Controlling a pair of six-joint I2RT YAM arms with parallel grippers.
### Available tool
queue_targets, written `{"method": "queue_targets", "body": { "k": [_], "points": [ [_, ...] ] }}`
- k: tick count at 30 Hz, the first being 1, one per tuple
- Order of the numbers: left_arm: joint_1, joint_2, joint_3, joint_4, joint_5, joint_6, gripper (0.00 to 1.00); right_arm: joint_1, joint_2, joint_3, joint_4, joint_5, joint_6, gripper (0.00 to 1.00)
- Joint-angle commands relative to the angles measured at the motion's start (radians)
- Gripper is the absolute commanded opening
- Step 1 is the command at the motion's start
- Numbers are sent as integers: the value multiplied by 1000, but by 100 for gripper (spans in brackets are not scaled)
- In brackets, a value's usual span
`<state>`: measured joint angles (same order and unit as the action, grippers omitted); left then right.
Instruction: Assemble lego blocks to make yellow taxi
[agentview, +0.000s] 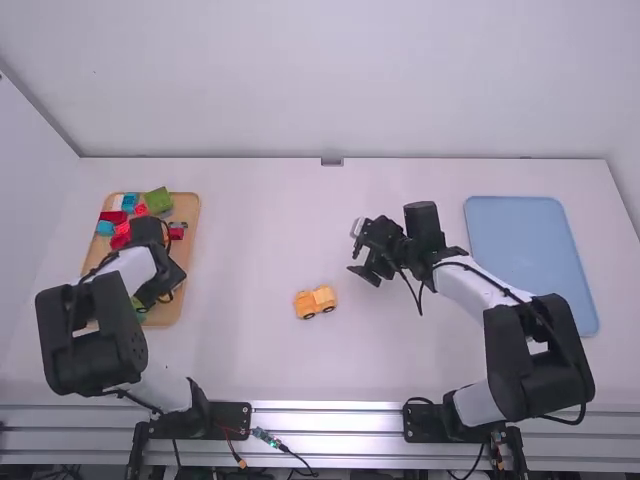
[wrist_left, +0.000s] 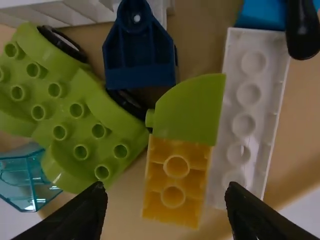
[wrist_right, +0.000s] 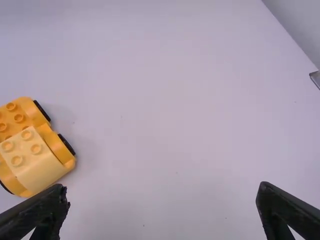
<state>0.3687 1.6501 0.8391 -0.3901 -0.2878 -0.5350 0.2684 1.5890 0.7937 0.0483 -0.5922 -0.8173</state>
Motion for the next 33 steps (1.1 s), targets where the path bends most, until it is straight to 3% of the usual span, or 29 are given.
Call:
{"method": "queue_targets", "body": {
  "k": [1, 28, 31, 33],
  "points": [
    [4, -8, -29, 11, -18, -5, 64, 0, -5, 25, -2, -5, 5, 99],
    [2, -8, -95, 113, 23, 34, 56, 0, -5, 25, -4, -5, 5, 99],
    [4, -8, -71, 93, 51, 30, 36, 0, -5, 25, -1, -5, 5, 99],
    [1, -8, -58, 83, 50, 29, 36, 0, -5, 25, -1, -5, 5, 99]
  ]
}}
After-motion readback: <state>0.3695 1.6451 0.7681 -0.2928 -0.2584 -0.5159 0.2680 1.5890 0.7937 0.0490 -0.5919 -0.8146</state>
